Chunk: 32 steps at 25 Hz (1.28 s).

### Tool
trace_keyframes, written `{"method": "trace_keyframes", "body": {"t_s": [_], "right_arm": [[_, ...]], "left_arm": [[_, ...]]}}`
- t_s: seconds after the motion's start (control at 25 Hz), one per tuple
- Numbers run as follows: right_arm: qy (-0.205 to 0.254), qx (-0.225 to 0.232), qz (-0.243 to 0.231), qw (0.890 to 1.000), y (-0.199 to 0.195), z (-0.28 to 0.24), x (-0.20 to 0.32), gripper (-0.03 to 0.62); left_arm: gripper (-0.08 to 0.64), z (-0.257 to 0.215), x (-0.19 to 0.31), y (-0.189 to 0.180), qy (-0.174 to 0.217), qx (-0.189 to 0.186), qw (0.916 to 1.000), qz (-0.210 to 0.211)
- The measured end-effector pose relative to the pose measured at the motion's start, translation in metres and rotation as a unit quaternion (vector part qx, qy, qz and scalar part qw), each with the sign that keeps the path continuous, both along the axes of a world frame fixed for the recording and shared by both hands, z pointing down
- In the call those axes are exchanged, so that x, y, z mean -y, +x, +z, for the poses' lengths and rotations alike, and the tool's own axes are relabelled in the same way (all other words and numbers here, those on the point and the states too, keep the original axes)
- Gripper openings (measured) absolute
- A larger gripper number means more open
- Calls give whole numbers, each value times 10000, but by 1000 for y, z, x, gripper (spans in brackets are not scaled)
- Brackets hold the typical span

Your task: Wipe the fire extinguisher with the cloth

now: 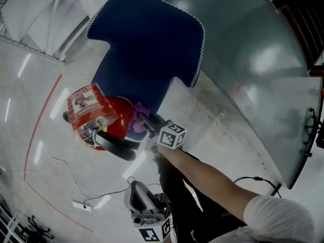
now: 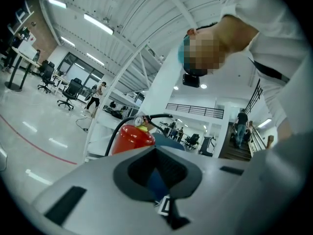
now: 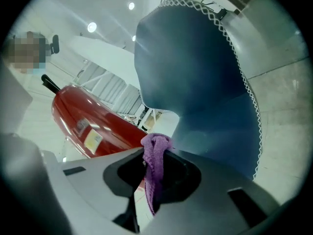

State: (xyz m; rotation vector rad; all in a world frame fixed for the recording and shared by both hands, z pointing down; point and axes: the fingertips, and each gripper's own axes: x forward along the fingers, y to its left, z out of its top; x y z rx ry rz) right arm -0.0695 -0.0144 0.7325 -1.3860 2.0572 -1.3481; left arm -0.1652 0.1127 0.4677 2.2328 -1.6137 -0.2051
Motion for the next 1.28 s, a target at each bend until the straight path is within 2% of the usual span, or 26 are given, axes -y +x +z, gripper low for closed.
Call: {"method": "trace_keyframes", "body": {"t_s": [0.28, 0.48, 0.88, 1.08, 1.28], "right_arm": [[511, 347, 15, 9981, -1, -141, -7, 66], [803, 505, 42, 9955, -5, -207, 10, 66], [1166, 237, -442, 9919, -8, -262, 14, 66], [1247, -63, -432, 9912, 5, -275, 14, 66], [1438, -367, -491, 9877, 22, -317, -6, 66]], "left_arm": [[5, -86, -3, -2, 220, 99, 9997, 27], [5, -131, -10, -7, 450, 233, 9987, -27], [5, -168, -20, -17, 593, 207, 9976, -280], [5, -184, -18, -22, 700, 222, 9969, -266], [5, -190, -17, -23, 590, 358, 9972, -287]]}}
